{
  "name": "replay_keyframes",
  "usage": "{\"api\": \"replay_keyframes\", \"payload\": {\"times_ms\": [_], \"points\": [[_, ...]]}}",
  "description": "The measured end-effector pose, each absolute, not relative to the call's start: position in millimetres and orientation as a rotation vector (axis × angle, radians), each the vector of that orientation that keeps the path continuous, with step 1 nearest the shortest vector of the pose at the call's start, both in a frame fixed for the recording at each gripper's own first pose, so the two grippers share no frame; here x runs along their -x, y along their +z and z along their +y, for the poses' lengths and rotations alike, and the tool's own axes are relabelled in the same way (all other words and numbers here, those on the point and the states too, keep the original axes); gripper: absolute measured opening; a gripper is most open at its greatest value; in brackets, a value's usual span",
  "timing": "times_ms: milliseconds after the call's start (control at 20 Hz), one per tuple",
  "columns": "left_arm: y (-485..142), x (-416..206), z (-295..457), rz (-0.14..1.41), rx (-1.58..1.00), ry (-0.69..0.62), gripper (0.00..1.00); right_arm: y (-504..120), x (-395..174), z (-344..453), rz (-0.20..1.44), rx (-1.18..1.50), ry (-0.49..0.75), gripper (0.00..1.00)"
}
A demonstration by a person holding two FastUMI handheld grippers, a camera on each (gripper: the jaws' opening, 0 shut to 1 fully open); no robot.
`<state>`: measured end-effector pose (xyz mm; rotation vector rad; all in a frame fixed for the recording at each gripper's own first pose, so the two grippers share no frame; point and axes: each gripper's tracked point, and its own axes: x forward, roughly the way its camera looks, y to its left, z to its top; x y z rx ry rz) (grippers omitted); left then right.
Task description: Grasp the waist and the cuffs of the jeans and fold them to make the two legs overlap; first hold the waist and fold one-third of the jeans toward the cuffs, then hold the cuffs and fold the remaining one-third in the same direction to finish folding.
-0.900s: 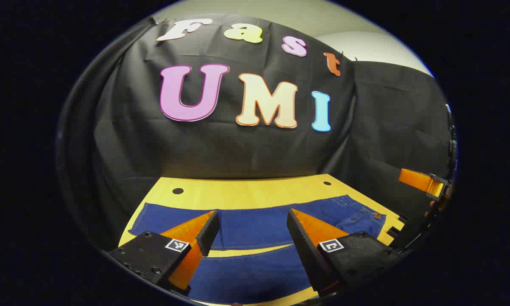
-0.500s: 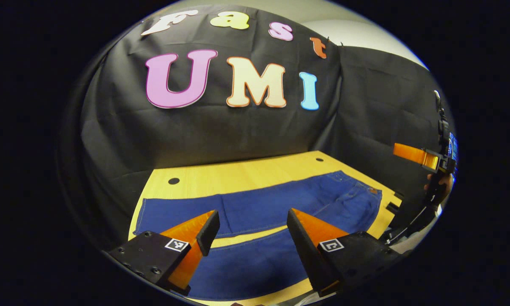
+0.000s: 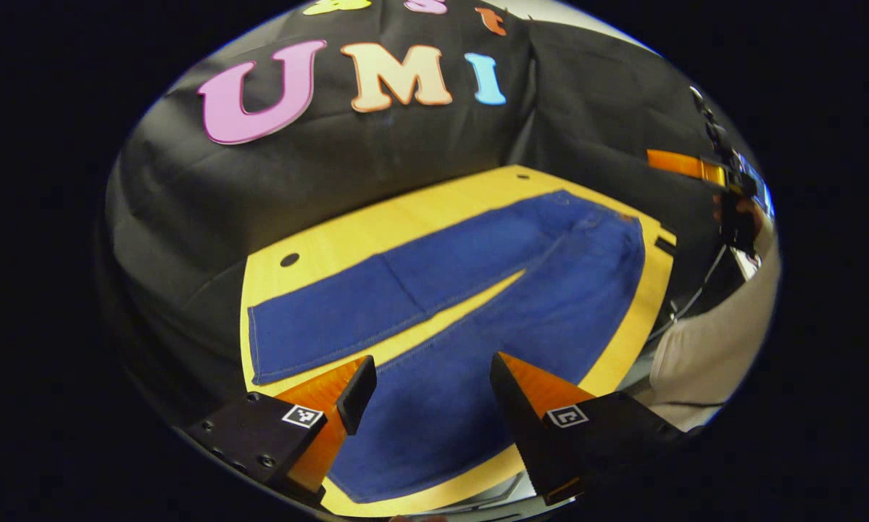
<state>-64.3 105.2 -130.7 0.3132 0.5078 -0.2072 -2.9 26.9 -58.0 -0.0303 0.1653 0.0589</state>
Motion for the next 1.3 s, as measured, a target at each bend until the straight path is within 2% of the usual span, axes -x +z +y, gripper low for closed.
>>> {"api": "replay_keyframes", "payload": {"times_ms": [200, 550, 650, 700, 750, 800, 850, 1100, 1150, 1300], "points": [[-175.5, 104.6, 123.7, 0.697, -0.358, -0.286, 0.96, -67.9, 5.9, 31.6, 0.191, 0.018, 0.06, 0.98], [-222.7, 147.0, 154.7, 0.942, -0.479, -0.388, 0.95, -86.4, 13.2, 34.6, 0.242, 0.015, 0.04, 0.98], [-232.3, 158.9, 163.4, 1.012, -0.54, -0.429, 0.99, -93.8, 17.2, 35.1, 0.263, 0.012, 0.032, 0.99], [-236.2, 163.0, 167.6, 1.036, -0.577, -0.446, 0.96, -97.2, 18.9, 35.3, 0.271, 0.008, 0.028, 0.94], [-238.5, 164.9, 173.0, 1.053, -0.613, -0.457, 0.96, -97.3, 20.0, 36.3, 0.275, 0.005, 0.025, 0.99], [-241.8, 166.4, 177.5, 1.066, -0.641, -0.464, 0.99, -99.4, 22.0, 37.3, 0.277, 0.005, 0.019, 0.98], [-246.5, 168.8, 182.9, 1.08, -0.658, -0.469, 0.96, -100.9, 22.8, 37.9, 0.281, 0.007, 0.015, 0.94], [-260.3, 175.5, 196.4, 1.134, -0.686, -0.485, 0.96, -111.1, 24.4, 46.3, 0.303, 0.012, 0.01, 0.94], [-263.9, 176.6, 200.3, 1.144, -0.691, -0.491, 0.96, -112.6, 24.0, 47.6, 0.305, 0.015, 0.01, 0.98], [-264.6, 177.5, 203.2, 1.175, -0.704, -0.51, 0.96, -118.2, 23.9, 49.6, 0.321, 0.031, 0.009, 0.98]]}}
